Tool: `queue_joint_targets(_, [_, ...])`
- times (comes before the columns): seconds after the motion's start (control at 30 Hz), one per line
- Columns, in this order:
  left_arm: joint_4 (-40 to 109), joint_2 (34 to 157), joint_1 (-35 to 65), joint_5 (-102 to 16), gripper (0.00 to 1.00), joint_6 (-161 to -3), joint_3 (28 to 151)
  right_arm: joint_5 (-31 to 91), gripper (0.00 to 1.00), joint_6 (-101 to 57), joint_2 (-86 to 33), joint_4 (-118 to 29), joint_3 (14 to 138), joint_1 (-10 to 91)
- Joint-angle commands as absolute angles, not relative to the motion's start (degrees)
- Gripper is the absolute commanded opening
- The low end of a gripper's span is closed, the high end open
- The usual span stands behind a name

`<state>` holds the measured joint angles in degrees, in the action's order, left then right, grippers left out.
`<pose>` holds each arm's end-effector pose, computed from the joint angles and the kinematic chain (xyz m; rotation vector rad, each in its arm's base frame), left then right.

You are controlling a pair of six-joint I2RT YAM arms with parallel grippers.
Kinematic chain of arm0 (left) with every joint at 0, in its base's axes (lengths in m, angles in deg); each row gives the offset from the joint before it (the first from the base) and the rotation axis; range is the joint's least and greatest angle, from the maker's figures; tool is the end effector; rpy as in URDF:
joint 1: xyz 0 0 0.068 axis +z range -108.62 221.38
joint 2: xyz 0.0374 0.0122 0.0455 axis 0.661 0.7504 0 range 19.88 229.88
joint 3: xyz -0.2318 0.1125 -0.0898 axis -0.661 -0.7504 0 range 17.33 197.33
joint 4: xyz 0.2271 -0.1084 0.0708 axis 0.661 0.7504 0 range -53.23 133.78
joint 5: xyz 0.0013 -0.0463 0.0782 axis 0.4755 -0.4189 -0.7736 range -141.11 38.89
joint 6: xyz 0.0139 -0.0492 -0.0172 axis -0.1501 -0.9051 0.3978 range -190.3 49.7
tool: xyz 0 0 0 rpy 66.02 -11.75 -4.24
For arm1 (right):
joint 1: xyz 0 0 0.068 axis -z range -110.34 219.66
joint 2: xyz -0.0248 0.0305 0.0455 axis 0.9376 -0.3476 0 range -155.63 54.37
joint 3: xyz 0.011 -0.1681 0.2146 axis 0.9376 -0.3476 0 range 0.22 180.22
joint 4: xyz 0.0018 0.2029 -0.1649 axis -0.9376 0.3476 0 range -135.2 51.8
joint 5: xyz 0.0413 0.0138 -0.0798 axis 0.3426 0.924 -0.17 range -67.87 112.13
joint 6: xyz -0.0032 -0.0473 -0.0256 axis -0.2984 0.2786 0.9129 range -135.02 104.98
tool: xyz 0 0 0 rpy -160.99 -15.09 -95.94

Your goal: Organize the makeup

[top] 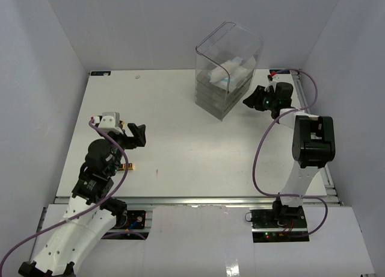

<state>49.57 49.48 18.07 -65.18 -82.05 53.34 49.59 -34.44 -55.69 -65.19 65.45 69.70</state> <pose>0.1274 -0.0455 0.3187 -0.0153 1.6853 -0.2540 0.4225 0.0161 0.1870 0.0302 2.0192 0.6951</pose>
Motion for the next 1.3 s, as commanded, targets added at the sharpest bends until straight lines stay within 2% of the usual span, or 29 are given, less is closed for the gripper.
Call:
queue_joint_targets(0.0, [48.64, 50.76, 18.60, -64.73, 0.98, -81.43, 53.02, 57.43, 0.52, -41.82, -60.82, -70.92, 69.50, 68.96])
queue_joint_targets(0.83, [48.46, 52.69, 20.99, -63.42, 0.98, -81.20, 53.04, 67.07, 0.49, -59.22, -75.38, -83.93, 77.69, 72.12])
queue_joint_targets(1.27, [48.46, 52.81, 21.52, -62.83, 0.98, -81.11, 53.05, 73.63, 0.42, -67.16, -74.54, -98.63, 71.89, 73.51])
